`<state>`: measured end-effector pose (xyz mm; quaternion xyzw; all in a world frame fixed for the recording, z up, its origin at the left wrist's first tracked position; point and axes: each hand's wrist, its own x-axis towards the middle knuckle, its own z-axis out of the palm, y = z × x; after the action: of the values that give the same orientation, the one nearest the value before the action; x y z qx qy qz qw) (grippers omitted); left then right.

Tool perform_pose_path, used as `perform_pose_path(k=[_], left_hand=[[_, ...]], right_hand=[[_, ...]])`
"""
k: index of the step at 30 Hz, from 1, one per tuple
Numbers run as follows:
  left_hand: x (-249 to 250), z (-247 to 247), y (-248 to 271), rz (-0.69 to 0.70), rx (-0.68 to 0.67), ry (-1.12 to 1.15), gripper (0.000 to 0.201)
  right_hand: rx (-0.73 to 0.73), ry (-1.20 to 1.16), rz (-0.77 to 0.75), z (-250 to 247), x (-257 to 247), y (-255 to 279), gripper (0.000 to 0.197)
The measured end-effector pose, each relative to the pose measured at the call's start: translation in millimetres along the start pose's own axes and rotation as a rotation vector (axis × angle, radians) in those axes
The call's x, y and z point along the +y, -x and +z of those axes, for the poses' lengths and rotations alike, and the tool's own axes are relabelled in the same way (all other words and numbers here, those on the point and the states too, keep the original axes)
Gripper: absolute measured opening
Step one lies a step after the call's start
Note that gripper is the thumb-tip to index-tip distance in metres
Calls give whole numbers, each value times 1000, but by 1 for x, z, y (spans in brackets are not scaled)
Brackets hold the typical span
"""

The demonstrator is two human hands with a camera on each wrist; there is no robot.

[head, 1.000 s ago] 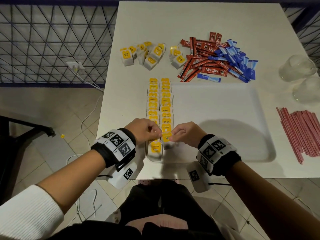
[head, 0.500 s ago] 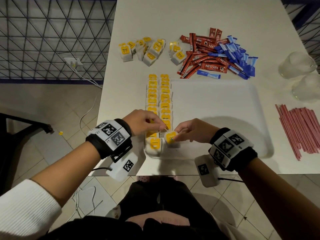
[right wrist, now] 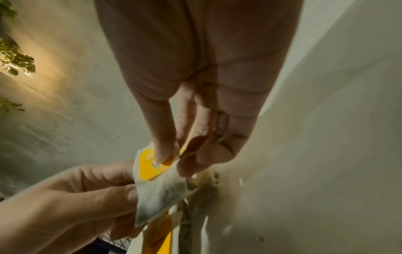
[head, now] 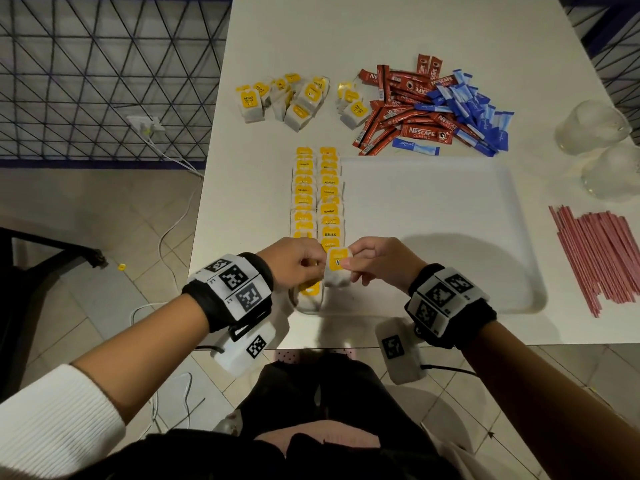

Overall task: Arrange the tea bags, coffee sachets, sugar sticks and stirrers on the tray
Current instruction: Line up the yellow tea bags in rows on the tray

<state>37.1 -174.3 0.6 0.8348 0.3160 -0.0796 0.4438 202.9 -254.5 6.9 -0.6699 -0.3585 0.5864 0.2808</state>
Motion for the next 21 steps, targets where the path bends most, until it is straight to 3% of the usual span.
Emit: perform_pose_path(k=[4, 7, 11, 15, 18, 21], left_hand=[[10, -1, 5, -113, -88, 41, 21], [12, -2, 7, -112, -51, 68, 32], [9, -1, 7, -123, -41, 55, 36], [10, -1, 10, -107, -87, 53, 56], [5, -8, 11, -145, -33, -32, 26], [-1, -15, 11, -162, 114, 26, 11]], right_hand=[[-9, -87, -19, 4, 6, -2, 11], [-52, -109, -39, 3, 4, 0, 16], [-61, 36, -75, 3, 0, -1, 9], [-105, 213, -48, 5, 1, -6, 10], [-116, 275, -8, 9, 0, -11, 18], [-42, 295, 0, 10, 0, -18, 20]])
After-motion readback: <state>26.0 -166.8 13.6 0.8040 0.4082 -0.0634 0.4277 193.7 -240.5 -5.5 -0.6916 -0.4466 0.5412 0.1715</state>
